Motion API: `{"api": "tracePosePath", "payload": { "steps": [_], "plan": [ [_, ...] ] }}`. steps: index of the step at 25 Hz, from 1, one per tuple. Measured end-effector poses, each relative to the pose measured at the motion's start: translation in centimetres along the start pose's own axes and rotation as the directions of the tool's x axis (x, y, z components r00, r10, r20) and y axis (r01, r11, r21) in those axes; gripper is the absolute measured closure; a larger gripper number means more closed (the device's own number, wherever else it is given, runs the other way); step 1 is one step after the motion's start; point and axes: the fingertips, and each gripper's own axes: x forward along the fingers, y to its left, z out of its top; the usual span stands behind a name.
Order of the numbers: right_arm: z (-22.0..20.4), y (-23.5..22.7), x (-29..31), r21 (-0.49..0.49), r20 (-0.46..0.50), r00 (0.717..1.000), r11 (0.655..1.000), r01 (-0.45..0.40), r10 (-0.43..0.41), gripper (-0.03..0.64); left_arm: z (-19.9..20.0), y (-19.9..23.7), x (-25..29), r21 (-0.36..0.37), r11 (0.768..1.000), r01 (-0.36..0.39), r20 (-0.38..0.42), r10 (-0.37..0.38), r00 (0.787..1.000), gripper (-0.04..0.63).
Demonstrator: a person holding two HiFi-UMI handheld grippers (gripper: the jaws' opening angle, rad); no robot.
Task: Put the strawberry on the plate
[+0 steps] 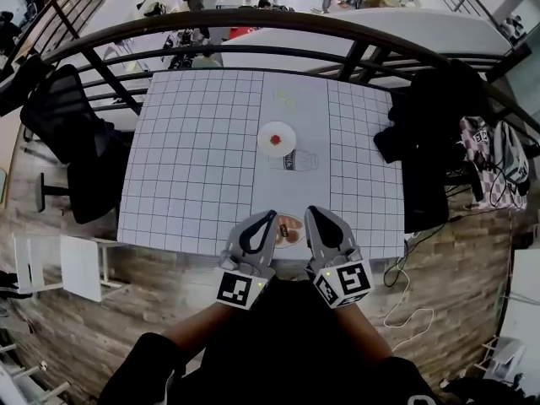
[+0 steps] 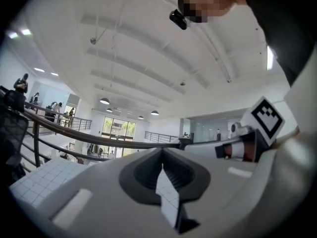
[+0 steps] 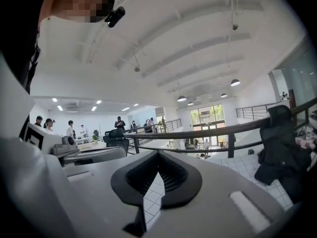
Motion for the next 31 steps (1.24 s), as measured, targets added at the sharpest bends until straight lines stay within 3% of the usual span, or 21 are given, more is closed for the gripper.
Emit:
{"api": "tracePosePath", "payload": {
  "steps": [5, 10, 17, 26, 31],
  "plan": [
    [1.3, -0.4, -6.8, -0.144, 0.061, 0.997, 0.988, 0.052, -0.044, 0.618, 1.1, -4.9, -1.4, -0.005, 0.998, -0.063, 0.021, 0.063, 0.998, 0.588],
    [1.3, -1.2, -12.2, -0.094, 0.101, 0.993, 0.994, 0.064, -0.054, 0.620, 1.2, -10.1, -2.9, 0.031, 0.996, -0.085, 0.036, 0.084, 0.996, 0.588],
    [-0.1, -1.3, -17.9, -0.124, 0.091, 0.995, 0.991, 0.055, -0.044, 0.620, 0.1, -17.0, -5.2, 0.031, 0.995, -0.098, 0.031, 0.097, 0.995, 0.588],
    [-0.4, -1.2, -21.5, -0.192, 0.129, 0.992, 0.981, 0.039, -0.014, 0.620, -0.7, -21.1, -6.3, 0.026, 0.994, -0.102, 0.050, 0.100, 0.994, 0.588],
    [-0.7, -1.1, -21.8, -0.173, 0.119, 0.993, 0.984, 0.034, -0.013, 0.620, -0.1, -21.5, -6.4, 0.046, 0.993, -0.112, 0.077, 0.109, 0.991, 0.588]
  ]
}}
